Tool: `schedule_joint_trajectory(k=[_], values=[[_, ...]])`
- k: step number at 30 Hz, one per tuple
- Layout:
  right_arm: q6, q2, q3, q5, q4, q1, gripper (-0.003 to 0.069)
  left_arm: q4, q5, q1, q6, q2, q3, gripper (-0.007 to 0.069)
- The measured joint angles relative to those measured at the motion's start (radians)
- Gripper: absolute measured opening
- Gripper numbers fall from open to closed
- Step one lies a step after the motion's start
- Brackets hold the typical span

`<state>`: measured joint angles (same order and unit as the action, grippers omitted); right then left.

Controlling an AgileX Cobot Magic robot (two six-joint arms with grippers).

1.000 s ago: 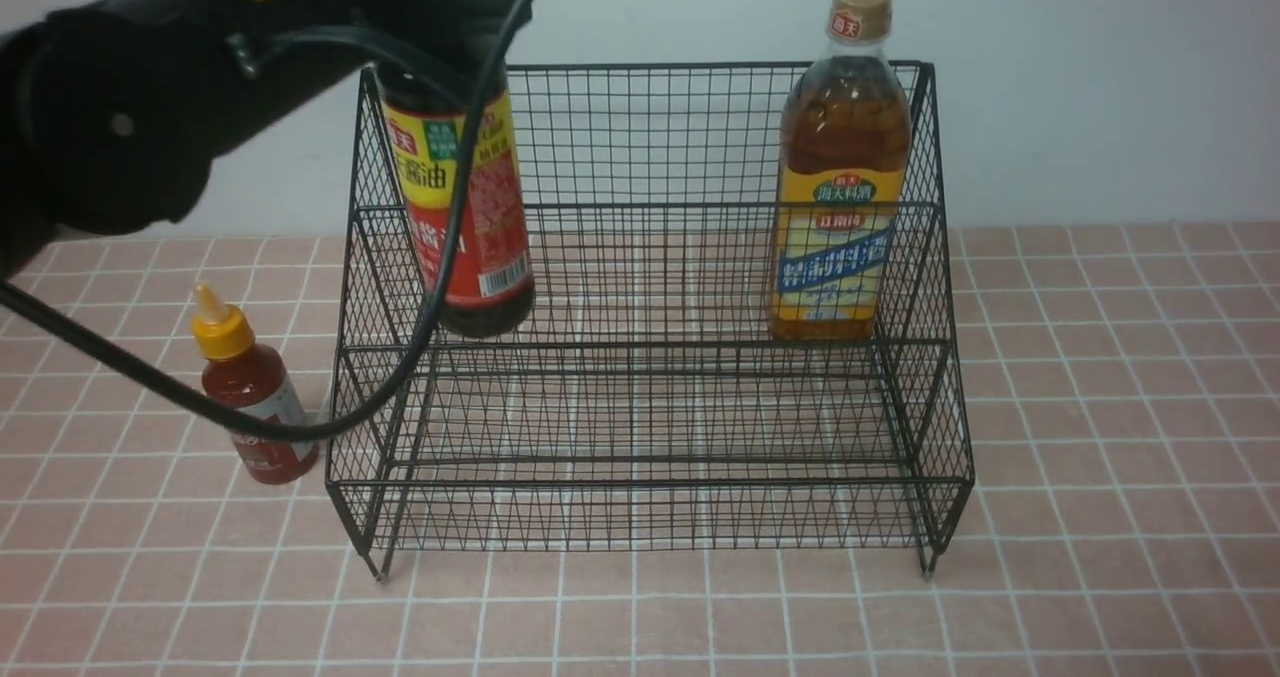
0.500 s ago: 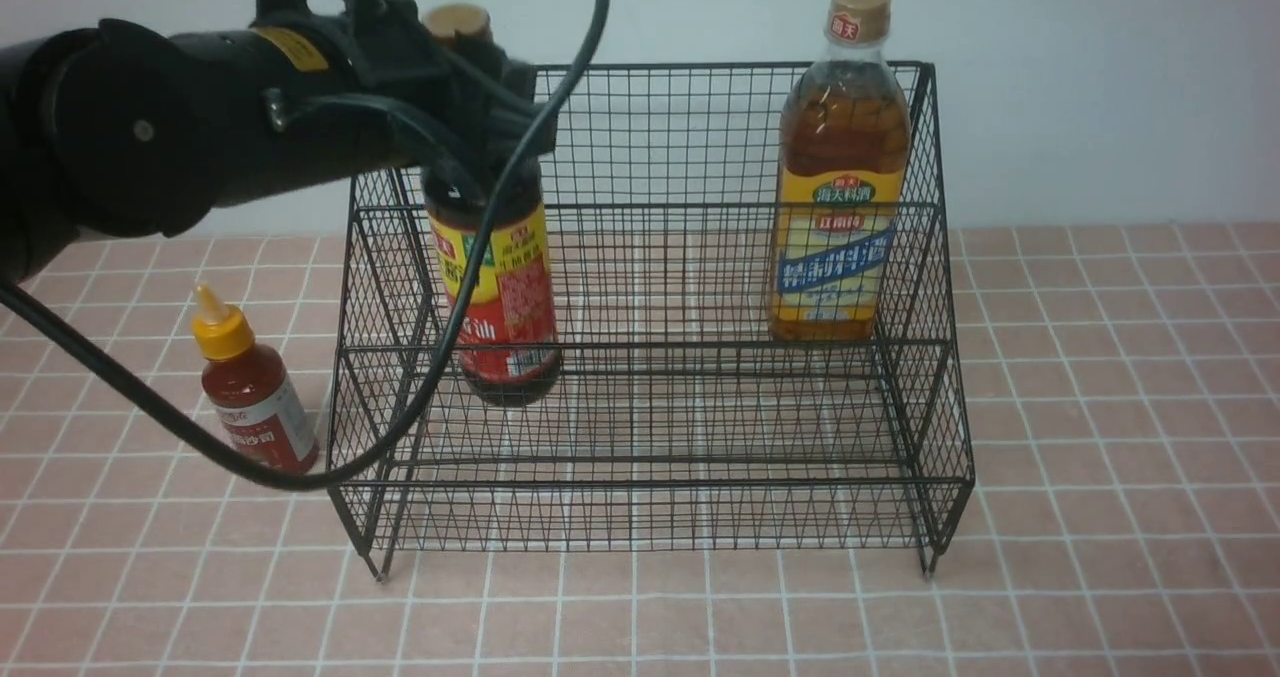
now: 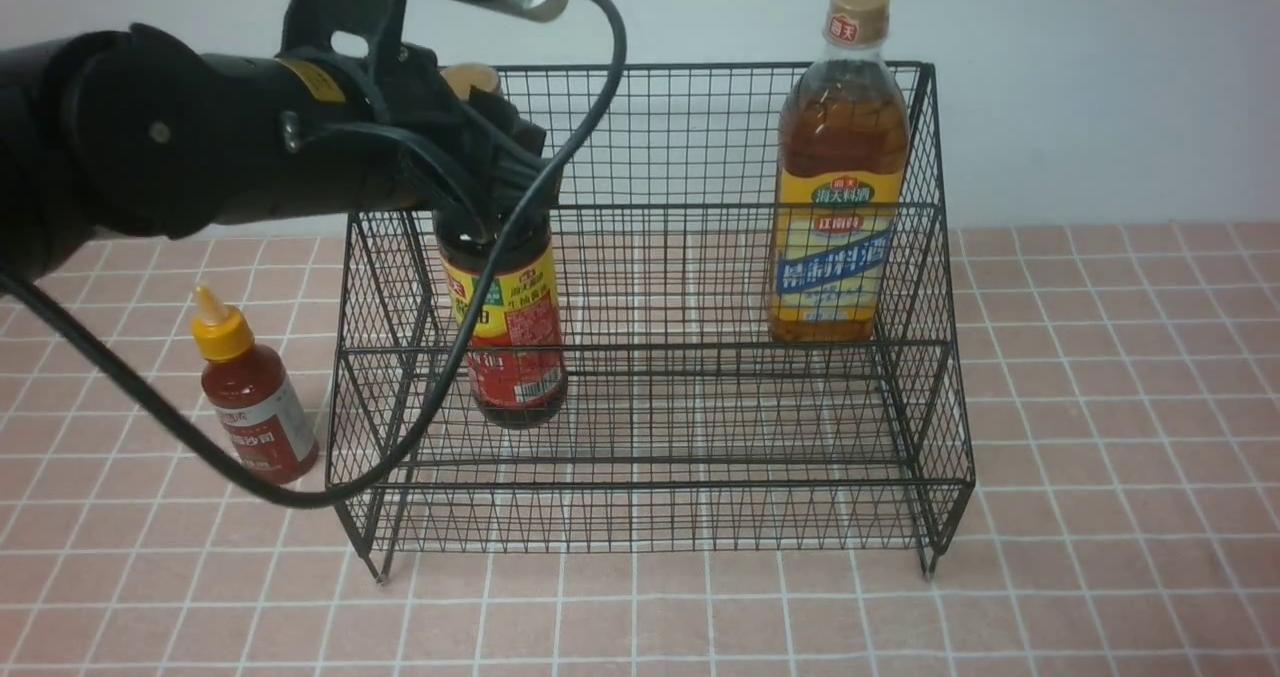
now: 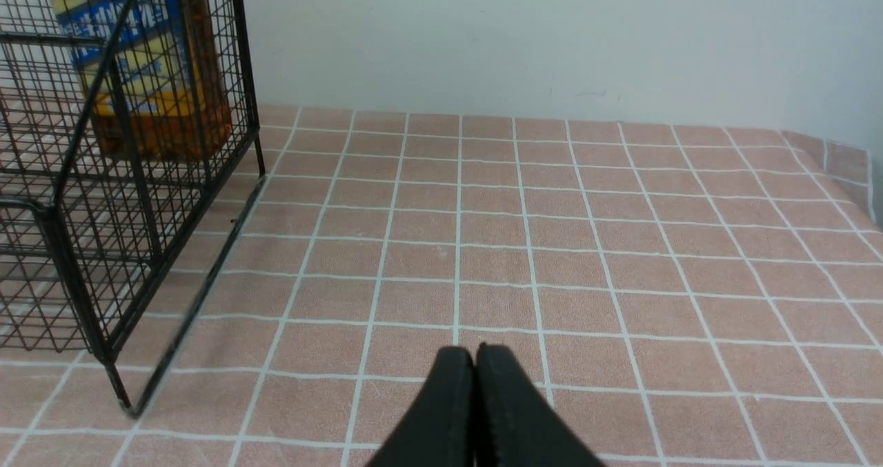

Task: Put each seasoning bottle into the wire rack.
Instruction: Use the left arm to put the condiment bottle back on the shelf, then use the left arm to grab the condiment bottle closest to it

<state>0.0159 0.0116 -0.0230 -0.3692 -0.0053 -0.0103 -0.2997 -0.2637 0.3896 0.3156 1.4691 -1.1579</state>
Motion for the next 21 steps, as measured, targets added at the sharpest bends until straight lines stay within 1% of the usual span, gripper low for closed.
schedule_joint_trajectory(k=[3,5,6,7,9,10,11,14,16,17,19,21], values=[[0.0,0.0,0.0,0.0,0.0,0.0,-0.0013,0.0,-0.001,0.0,0.0,0.019,0.0,0.0265],[0.0,0.0,0.0,0.0,0.0,0.0,-0.0013,-0.003,0.011,0.0,-0.002,0.021,-0.001,0.0289],[0.0,0.0,0.0,0.0,0.0,0.0,-0.0013,-0.008,0.025,0.0,-0.002,0.016,-0.006,0.0328],[0.0,0.0,0.0,0.0,0.0,0.0,-0.0013,-0.008,0.029,0.0,-0.002,0.015,-0.006,0.034],[0.0,0.0,0.0,0.0,0.0,0.0,-0.0013,-0.011,0.042,0.0,-0.002,0.007,-0.012,0.0395],[0.0,0.0,0.0,0.0,0.0,0.0,-0.0013,-0.011,0.043,0.0,-0.002,0.005,-0.012,0.0403],[0.0,0.0,0.0,0.0,0.0,0.0,-0.0013,-0.009,0.043,0.0,-0.003,-0.011,-0.012,0.043],[0.0,0.0,0.0,0.0,0.0,0.0,-0.0013,0.001,0.043,0.0,-0.004,-0.056,-0.012,0.0442],[0.0,0.0,0.0,0.0,0.0,0.0,-0.0013,0.001,0.043,0.0,-0.007,-0.107,-0.012,0.0435],[0.0,0.0,0.0,0.0,0.0,0.0,-0.0013,0.001,0.042,-0.003,-0.009,-0.136,-0.012,0.0419],[0.0,0.0,0.0,0.0,0.0,0.0,-0.0013,0.001,0.035,-0.025,-0.009,-0.196,-0.012,0.036],[0.0,0.0,0.0,0.0,0.0,0.0,-0.0013,0.001,0.022,-0.06,-0.009,-0.255,-0.012,0.0273]])
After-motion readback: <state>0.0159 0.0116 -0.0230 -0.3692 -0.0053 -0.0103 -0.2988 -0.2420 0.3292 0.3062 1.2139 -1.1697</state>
